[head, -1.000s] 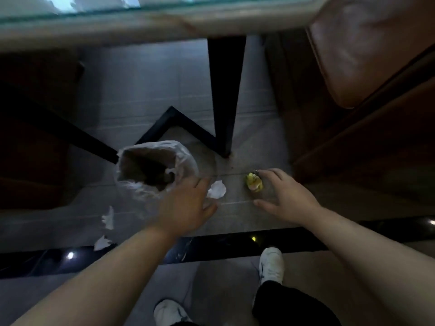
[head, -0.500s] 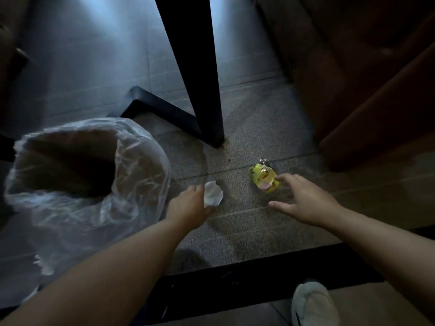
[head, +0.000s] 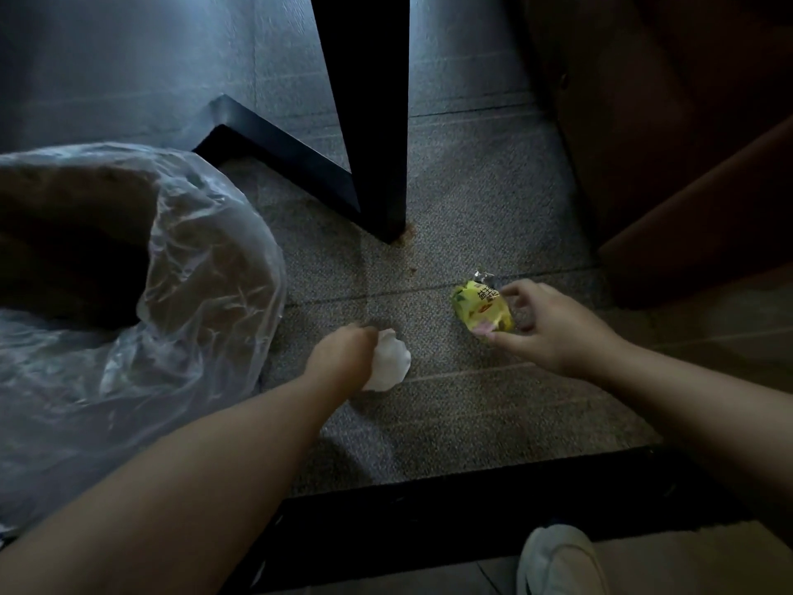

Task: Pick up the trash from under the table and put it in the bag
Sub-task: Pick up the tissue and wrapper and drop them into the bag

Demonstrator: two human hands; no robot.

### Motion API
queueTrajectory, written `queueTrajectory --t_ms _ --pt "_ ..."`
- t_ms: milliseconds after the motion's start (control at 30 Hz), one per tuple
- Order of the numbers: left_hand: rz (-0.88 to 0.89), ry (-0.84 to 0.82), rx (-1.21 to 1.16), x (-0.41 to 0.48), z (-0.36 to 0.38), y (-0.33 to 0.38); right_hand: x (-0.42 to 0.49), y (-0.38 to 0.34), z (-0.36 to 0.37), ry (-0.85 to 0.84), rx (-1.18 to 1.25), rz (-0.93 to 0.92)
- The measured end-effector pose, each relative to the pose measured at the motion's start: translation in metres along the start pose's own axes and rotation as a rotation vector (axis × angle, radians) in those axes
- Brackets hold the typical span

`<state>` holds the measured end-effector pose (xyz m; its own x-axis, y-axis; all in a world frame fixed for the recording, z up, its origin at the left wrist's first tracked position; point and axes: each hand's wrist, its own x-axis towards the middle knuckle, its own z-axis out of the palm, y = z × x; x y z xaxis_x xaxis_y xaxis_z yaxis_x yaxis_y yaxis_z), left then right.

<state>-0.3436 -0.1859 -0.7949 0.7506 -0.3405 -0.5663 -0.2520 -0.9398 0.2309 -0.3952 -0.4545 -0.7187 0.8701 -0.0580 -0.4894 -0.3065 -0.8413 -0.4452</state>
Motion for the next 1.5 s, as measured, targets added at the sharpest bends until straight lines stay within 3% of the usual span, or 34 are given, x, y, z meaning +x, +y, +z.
queueTrajectory --t_ms 200,367,567,733,933,1100,1200,1333,1500 --pt "0.069 0.192 -0.250 -0.019 -0.018 0.005 0.021 0.003 0.004 0.017 0.006 0.002" --pt "0.175 0.367 -0.356 -0.042 -0.040 0.019 0.041 0.002 0.022 0.013 -0.193 0.031" --pt "0.300 0.381 -0.309 -0.065 -0.059 0.032 0.058 -0.006 0.040 -0.037 -0.391 0.035" --pt "0.345 0.384 -0.271 -0.070 -0.078 0.032 0.059 -0.002 0.040 -0.021 -0.404 -0.012" --pt "0.455 0.427 -0.169 -0.088 -0.129 0.030 0.036 -0.027 0.001 0.093 -0.280 -0.151" --pt "0.506 0.495 -0.067 -0.132 -0.197 0.001 0.001 -0.102 -0.041 0.159 -0.188 -0.372" --pt "0.451 0.563 -0.046 -0.160 -0.230 -0.036 -0.013 -0.150 -0.057 0.160 0.012 -0.436" --pt "0.294 0.737 -0.059 -0.195 -0.257 -0.101 -0.022 -0.217 -0.066 0.005 0.293 -0.482" --pt "0.133 0.781 -0.086 -0.213 -0.255 -0.170 -0.013 -0.305 -0.058 -0.030 0.387 -0.661"
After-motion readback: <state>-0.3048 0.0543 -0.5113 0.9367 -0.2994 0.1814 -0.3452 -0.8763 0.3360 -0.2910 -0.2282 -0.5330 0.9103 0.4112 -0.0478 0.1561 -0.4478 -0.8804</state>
